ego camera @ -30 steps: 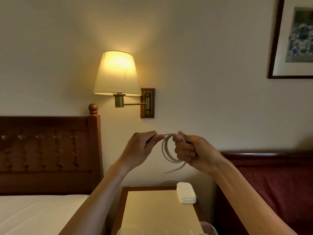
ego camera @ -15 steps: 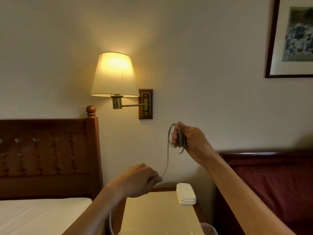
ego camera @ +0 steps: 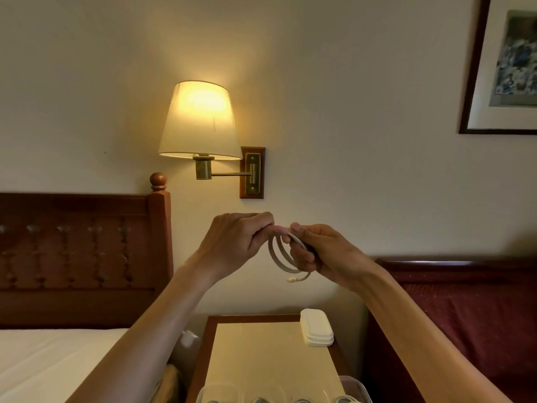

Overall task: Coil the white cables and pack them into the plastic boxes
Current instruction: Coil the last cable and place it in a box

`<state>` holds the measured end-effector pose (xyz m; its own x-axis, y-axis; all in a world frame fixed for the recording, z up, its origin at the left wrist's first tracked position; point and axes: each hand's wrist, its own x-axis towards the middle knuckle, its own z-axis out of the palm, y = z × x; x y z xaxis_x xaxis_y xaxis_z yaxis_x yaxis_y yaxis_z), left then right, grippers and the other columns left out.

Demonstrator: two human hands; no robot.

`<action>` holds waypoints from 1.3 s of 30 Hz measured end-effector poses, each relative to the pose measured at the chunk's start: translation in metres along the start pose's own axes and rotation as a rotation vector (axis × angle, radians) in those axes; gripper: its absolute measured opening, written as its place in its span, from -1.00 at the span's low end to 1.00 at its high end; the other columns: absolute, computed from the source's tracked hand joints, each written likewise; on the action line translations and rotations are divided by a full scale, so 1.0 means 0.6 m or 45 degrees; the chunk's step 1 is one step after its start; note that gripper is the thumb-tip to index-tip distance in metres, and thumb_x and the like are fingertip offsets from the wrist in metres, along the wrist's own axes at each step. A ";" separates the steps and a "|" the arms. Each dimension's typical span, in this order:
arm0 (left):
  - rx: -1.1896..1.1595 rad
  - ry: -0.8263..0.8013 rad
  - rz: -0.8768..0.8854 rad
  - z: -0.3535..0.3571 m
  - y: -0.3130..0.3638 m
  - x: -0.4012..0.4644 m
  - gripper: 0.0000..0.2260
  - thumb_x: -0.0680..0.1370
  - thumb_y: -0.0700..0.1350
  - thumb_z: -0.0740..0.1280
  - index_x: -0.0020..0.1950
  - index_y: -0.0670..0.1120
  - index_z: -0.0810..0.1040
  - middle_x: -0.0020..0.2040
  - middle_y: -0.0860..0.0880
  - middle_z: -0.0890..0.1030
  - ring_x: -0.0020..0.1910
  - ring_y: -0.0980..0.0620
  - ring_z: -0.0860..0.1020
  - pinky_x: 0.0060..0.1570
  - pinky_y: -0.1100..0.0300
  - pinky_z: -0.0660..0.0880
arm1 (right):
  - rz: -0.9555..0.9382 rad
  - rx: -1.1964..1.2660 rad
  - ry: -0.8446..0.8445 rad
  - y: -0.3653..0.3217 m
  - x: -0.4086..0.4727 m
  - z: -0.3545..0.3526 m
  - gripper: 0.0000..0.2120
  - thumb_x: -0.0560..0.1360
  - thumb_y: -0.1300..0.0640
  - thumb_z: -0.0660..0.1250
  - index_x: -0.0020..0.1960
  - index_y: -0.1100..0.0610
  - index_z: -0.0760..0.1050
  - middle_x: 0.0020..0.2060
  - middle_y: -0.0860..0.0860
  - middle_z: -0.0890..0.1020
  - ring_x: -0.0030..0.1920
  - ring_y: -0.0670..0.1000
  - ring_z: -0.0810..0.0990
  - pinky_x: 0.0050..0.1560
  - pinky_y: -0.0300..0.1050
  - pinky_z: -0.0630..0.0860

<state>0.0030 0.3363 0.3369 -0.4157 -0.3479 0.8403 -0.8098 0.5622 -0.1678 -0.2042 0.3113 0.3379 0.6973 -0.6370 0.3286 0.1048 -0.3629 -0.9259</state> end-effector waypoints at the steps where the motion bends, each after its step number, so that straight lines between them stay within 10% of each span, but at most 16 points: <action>1: -0.043 0.020 -0.023 0.006 -0.005 -0.003 -0.65 0.64 0.15 0.09 -0.11 -0.04 0.50 -0.35 0.14 0.49 -0.43 0.16 0.44 -0.41 0.30 0.36 | 0.026 0.112 -0.028 0.000 -0.001 -0.004 -0.62 0.68 0.04 -0.01 -0.10 0.20 0.47 -0.49 -0.02 0.36 -0.46 -0.07 0.31 -0.35 -0.24 0.36; 15: -0.012 -0.097 -0.673 0.037 -0.134 -0.145 -0.90 0.66 -0.07 0.09 0.00 0.07 0.37 -0.24 0.04 0.56 -0.35 0.15 0.54 -0.37 0.10 0.51 | -0.025 0.875 -0.061 -0.028 -0.026 -0.058 -0.77 0.65 0.11 0.04 -0.03 0.19 0.42 -0.47 -0.06 0.35 -0.47 -0.10 0.35 -0.39 -0.25 0.41; 19: 0.249 -0.940 -0.775 0.046 -0.031 -0.125 -0.85 0.66 -0.13 0.14 0.18 -0.03 0.45 -0.12 0.02 0.60 -0.24 0.10 0.59 -0.26 0.25 0.54 | -0.041 0.688 0.130 -0.037 -0.012 -0.033 -0.73 0.67 0.12 0.06 -0.06 0.21 0.46 -0.44 0.00 0.43 -0.40 -0.04 0.49 -0.30 -0.20 0.53; 22: -0.103 -1.397 -0.436 0.030 0.068 -0.086 -0.79 0.65 0.03 0.19 0.12 0.00 0.58 -0.02 0.00 0.63 -0.07 0.00 0.59 -0.02 0.06 0.53 | -0.116 -0.167 0.342 -0.023 0.002 0.002 -0.72 0.66 0.12 0.10 -0.09 0.21 0.50 -0.37 0.09 0.57 -0.26 0.02 0.66 -0.16 -0.24 0.57; 28: 0.094 -0.366 -0.147 -0.029 0.049 -0.033 -0.67 0.63 0.19 0.01 -0.06 0.09 0.50 -0.30 0.21 0.46 -0.33 0.22 0.39 -0.17 0.25 0.30 | -0.101 -0.646 0.268 0.016 0.006 0.004 -0.78 0.65 0.16 0.15 -0.12 0.11 0.49 -0.42 -0.01 0.59 -0.40 -0.06 0.61 -0.26 -0.29 0.52; 39: 0.196 -0.035 -0.035 0.000 -0.008 -0.041 -0.80 0.49 -0.29 0.41 0.07 -0.08 0.66 0.01 -0.05 0.58 0.01 -0.04 0.54 -0.06 0.10 0.54 | 0.028 -0.579 0.244 0.010 0.012 0.009 -0.62 0.68 0.17 0.06 -0.22 0.12 0.53 -0.54 -0.14 0.49 -0.52 -0.21 0.40 -0.43 -0.39 0.32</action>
<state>0.0171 0.3420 0.3167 -0.4020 -0.3831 0.8316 -0.8739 0.4316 -0.2236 -0.1948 0.3085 0.3334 0.5484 -0.7461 0.3776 -0.2585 -0.5807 -0.7720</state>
